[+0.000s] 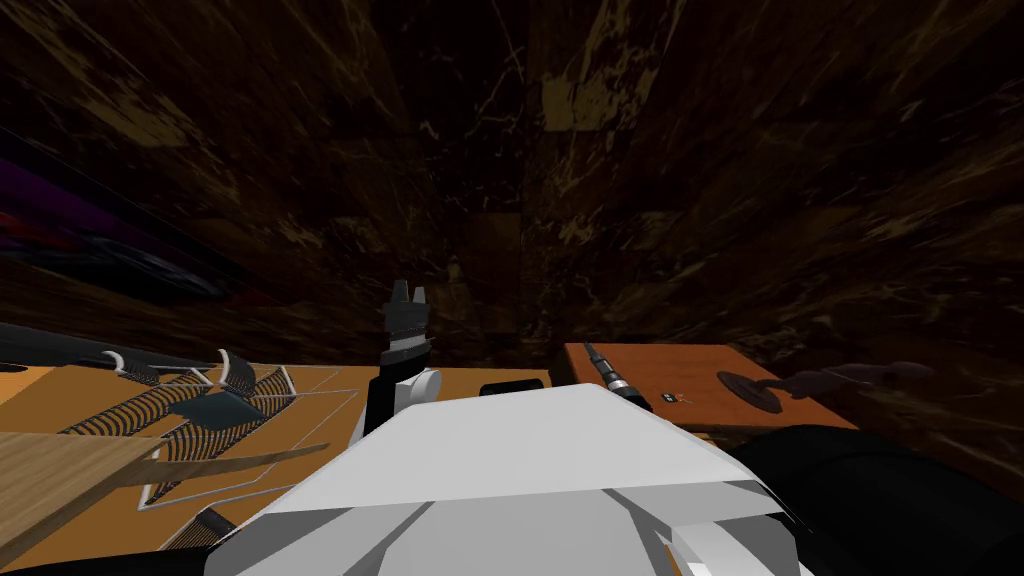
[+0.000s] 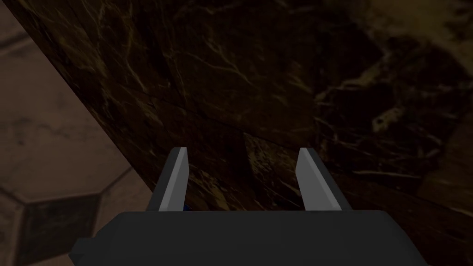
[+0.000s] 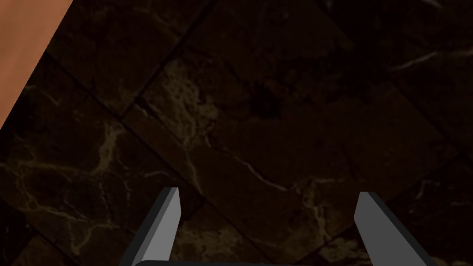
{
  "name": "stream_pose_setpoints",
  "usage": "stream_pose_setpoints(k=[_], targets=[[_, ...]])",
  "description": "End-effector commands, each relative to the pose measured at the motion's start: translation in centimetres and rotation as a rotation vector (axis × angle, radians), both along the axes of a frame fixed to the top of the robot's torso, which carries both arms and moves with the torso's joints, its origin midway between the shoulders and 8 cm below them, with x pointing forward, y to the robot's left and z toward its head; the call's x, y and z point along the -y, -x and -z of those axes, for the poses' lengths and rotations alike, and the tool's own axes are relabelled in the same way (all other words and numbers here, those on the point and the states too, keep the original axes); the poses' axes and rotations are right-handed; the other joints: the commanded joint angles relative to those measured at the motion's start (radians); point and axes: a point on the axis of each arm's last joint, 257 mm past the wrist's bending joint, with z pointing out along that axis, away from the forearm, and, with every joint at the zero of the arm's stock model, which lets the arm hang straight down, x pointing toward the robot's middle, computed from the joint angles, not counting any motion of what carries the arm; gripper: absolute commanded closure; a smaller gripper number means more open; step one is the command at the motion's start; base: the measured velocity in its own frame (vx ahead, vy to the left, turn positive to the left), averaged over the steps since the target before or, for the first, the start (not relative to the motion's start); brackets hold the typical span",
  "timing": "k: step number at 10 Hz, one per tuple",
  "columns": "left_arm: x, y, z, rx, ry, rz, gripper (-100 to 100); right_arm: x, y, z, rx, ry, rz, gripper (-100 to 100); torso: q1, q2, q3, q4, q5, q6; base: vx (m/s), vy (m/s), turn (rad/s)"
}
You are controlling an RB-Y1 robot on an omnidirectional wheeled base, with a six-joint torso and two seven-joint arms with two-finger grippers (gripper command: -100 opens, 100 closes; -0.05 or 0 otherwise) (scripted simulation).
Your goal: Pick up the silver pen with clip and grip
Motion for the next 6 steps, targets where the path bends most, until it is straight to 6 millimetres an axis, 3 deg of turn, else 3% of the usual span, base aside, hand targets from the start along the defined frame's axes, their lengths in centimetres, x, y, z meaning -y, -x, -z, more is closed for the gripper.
stream_pose_setpoints(k=[1,4,5,6], targets=[[0.0,0.0,0.0,0.0,0.0,0.0,0,0.1,0.8,1.6,-0.039,0.009,0.007,-100,0.0,0.0,0.0,0.0,0.0,0.0,-0.014,-0.029,0.115],[0.0,0.0,0.0,0.0,0.0,0.0,0,1.9,5.7,7.6,-0.225,0.072,0.014,-100,0.0,0.0,0.0,0.0,0.0,0.0,-0.03,-0.043,0.323],[0.0,0.0,0.0,0.0,0.0,0.0,0,2.0,6.0,8.0,-0.234,0.071,0.018,-100,-0.002,0.001,0.001,0.0,0.0,0.0,-0.039,-0.048,0.122],[0.0,0.0,0.0,0.0,0.0,0.0,0,2.6,7.9,9.9,-0.299,0.093,0.017,-100,-0.001,0.001,0.001,0.0,0.0,0.001,-0.036,-0.026,0.217]])
